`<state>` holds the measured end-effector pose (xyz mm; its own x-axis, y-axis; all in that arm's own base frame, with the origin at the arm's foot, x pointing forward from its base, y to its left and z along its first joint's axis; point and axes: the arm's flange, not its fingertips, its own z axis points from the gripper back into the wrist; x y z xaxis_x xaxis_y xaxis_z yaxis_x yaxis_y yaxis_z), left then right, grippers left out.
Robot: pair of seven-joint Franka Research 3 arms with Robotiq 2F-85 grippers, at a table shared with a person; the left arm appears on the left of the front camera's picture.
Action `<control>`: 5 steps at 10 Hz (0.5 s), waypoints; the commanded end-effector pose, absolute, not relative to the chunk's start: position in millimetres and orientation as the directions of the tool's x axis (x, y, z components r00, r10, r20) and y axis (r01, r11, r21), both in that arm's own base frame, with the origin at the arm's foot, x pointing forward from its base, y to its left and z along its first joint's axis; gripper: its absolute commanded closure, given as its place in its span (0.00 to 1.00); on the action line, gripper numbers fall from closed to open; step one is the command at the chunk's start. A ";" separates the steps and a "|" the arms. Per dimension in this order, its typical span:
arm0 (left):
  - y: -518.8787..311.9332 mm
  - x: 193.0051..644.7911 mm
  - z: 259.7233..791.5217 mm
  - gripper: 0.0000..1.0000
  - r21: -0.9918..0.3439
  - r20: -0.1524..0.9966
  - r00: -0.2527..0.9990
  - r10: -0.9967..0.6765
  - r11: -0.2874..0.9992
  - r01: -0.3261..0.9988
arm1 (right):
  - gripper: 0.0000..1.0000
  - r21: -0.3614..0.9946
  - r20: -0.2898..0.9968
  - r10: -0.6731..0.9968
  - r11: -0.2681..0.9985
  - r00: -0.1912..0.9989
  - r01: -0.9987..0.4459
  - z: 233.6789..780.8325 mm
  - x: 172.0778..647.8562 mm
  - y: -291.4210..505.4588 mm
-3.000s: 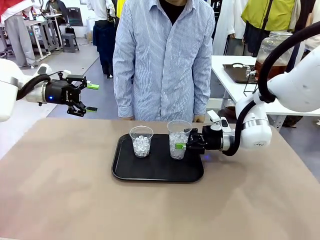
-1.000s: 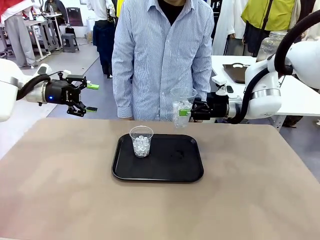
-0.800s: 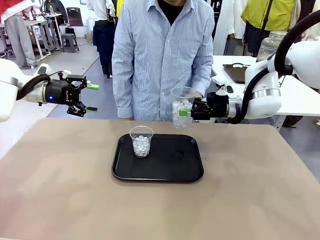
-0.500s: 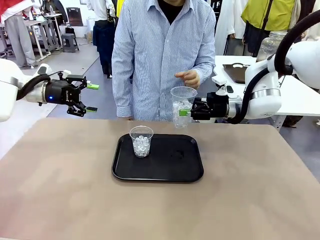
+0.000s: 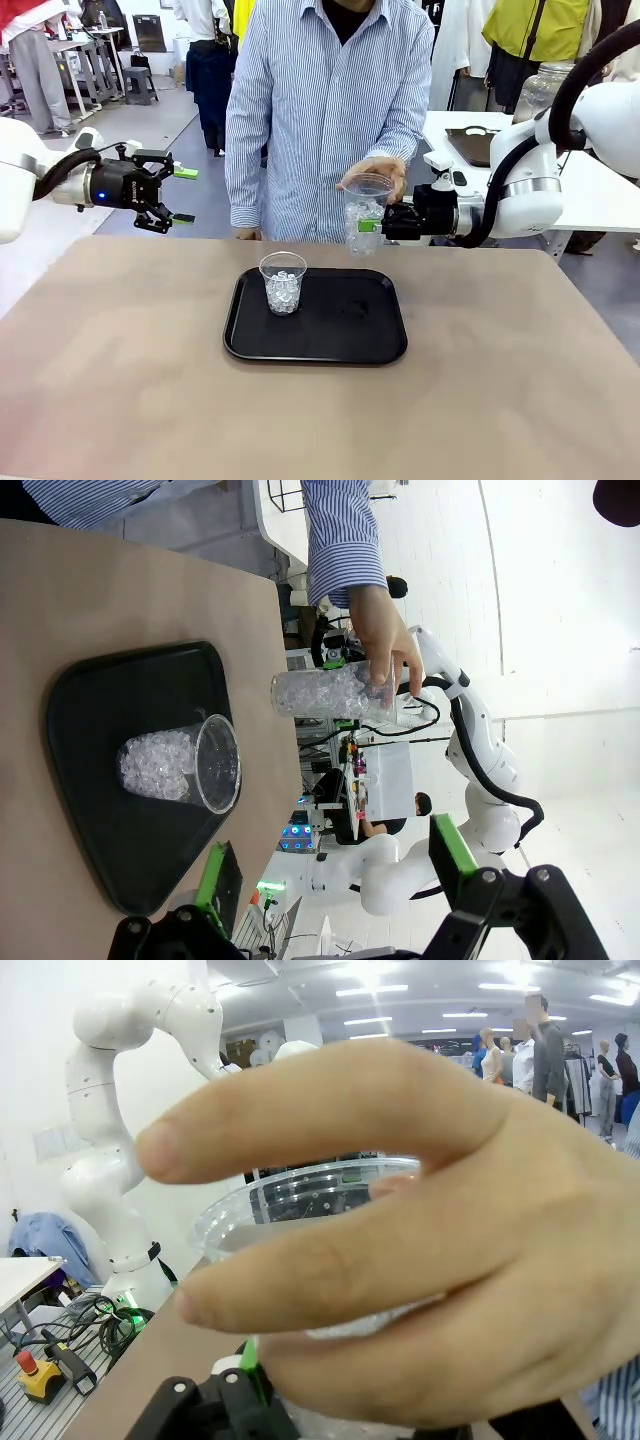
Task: Pour the drink into the iced cup.
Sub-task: Open the gripper to release the iced cup you were holding.
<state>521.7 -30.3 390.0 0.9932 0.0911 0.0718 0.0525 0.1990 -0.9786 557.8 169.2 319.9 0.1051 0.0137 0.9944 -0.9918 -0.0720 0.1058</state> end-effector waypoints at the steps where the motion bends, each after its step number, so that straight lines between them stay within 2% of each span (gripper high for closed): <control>1: -30.9 522.0 390.7 0.00 -0.978 0.075 0.993 0.093 0.201 0.055 | 0.28 0.089 0.996 0.005 -0.068 0.089 -0.994 324.4 557.0 170.3; 5: -30.9 522.0 390.7 0.00 -0.978 0.075 0.993 0.093 0.201 0.055 | 0.28 0.089 0.996 0.005 -0.068 0.089 -0.994 324.4 557.0 170.3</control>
